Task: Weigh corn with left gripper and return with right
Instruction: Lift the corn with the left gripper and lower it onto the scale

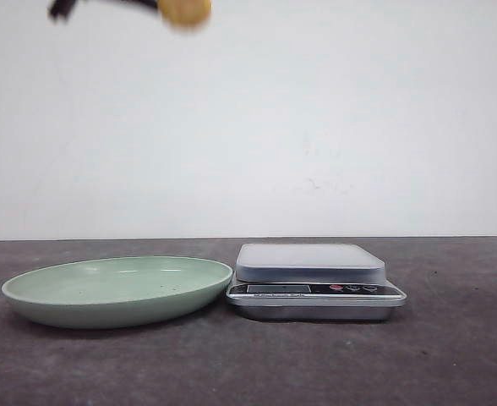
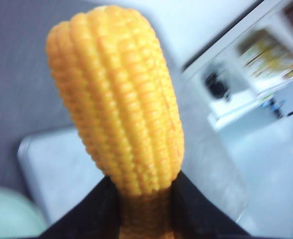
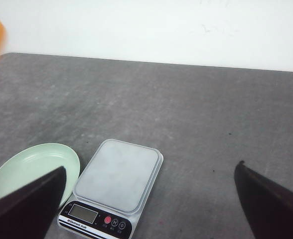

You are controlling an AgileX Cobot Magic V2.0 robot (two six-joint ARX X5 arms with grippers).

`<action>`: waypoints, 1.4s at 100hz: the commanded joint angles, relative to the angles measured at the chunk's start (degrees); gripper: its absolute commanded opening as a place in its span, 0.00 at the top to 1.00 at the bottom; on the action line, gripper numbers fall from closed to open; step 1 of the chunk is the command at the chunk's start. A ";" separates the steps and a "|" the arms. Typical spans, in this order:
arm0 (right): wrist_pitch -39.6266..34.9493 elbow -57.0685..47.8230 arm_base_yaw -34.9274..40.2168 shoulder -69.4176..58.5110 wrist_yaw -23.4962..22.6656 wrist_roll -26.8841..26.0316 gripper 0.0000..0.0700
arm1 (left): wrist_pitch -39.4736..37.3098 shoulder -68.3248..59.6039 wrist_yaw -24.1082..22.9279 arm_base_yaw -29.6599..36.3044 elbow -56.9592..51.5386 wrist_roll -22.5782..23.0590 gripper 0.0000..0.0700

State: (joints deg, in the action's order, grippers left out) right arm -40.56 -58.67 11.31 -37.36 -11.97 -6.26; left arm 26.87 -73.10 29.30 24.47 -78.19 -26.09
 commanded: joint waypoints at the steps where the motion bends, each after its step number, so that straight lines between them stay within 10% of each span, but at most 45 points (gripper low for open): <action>1: 0.28 -0.57 0.24 -0.24 0.00 -0.46 0.02 | -1.18 0.13 -0.22 0.37 -2.69 0.83 1.00; 36: 0.22 -0.57 0.24 -0.28 0.00 -0.57 0.02 | -3.83 -5.68 -7.19 2.56 -6.21 -0.15 1.00; 140: -4.31 -0.57 0.24 -0.33 1.75 -0.42 0.02 | -5.49 -43.95 -3.98 8.85 -9.40 -4.44 0.99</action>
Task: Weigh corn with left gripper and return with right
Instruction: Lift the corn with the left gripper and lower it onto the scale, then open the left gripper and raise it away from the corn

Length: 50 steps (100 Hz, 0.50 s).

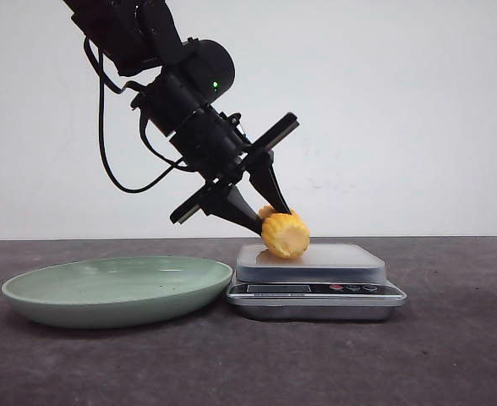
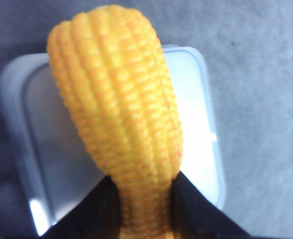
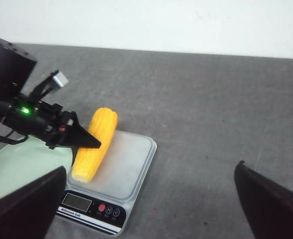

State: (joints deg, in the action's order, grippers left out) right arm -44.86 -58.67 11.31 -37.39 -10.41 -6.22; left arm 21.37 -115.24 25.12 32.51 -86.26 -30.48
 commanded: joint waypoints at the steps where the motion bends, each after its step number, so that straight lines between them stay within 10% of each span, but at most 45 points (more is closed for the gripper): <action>1: -0.11 -0.57 0.24 -0.31 0.22 -0.48 0.02 | 0.02 -1.81 0.20 0.81 -1.33 -0.04 0.99; 12: -0.42 -0.57 0.24 -0.31 0.20 -0.94 0.02 | 0.02 -1.81 0.28 0.81 -1.33 -0.15 0.88; 29: -0.39 -0.57 0.24 -0.31 0.20 -2.38 0.02 | 2.75 -1.81 0.42 0.81 -1.33 -0.20 0.37; 50: -0.46 -0.57 0.24 -0.31 0.17 -2.82 0.02 | 6.10 -1.77 2.89 0.74 -1.33 0.46 0.15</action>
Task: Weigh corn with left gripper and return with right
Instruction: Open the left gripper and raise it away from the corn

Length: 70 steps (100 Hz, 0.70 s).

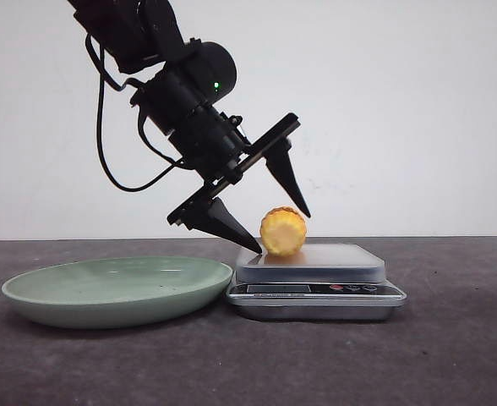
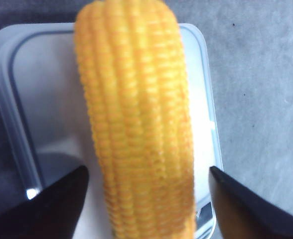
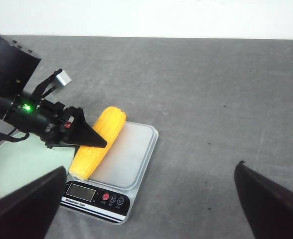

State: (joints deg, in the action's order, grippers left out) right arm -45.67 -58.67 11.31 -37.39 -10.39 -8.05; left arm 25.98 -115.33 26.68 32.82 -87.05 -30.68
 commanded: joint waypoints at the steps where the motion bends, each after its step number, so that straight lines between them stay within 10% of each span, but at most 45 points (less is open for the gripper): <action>1: 0.33 -0.57 0.24 -0.31 0.15 -0.98 0.02 | 1.49 -1.66 1.70 0.39 -0.55 0.68 0.11; 5: 0.17 -0.57 0.24 -0.31 0.15 -0.98 0.02 | 1.49 -1.46 2.91 0.15 -0.61 0.63 0.00; 57: -3.80 -0.57 0.24 -0.31 -0.07 -0.28 0.02 | 2.38 15.89 -2.21 -4.28 -2.84 1.84 0.00; 70: -3.98 -0.57 0.24 -0.31 -0.07 -0.33 0.02 | 6.84 26.84 -9.07 -4.35 -2.84 5.25 0.61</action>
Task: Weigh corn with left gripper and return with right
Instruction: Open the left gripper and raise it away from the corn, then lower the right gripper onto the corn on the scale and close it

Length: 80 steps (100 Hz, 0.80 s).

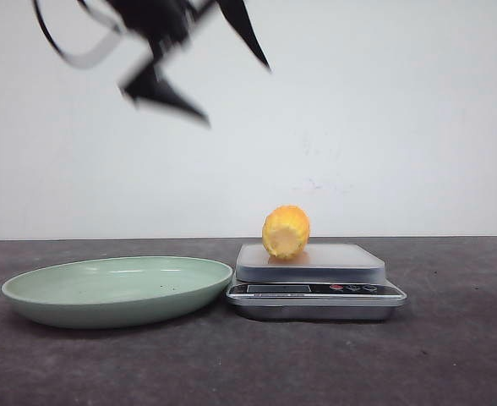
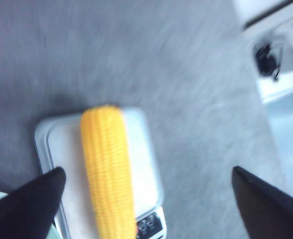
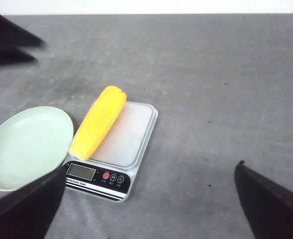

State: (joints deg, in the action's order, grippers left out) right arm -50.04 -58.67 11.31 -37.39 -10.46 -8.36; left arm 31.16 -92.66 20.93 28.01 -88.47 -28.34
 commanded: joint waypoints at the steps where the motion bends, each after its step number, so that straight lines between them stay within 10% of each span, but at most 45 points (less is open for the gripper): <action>1: 0.39 -0.57 0.24 -0.31 0.00 0.00 0.02 | 2.05 5.11 -4.02 0.46 -1.42 3.21 0.64; 52: 1.84 -0.57 0.96 -0.37 -6.91 1.25 0.02 | 24.02 47.04 -12.41 2.82 -1.42 8.24 0.92; 80: 18.49 -0.57 3.30 -1.03 -18.82 -0.77 0.02 | 39.21 55.54 -19.39 2.80 -1.36 11.80 0.92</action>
State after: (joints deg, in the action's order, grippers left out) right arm -36.99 -58.67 13.87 -37.60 -26.76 -7.81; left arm 69.08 -37.76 2.37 30.52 -89.06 -18.76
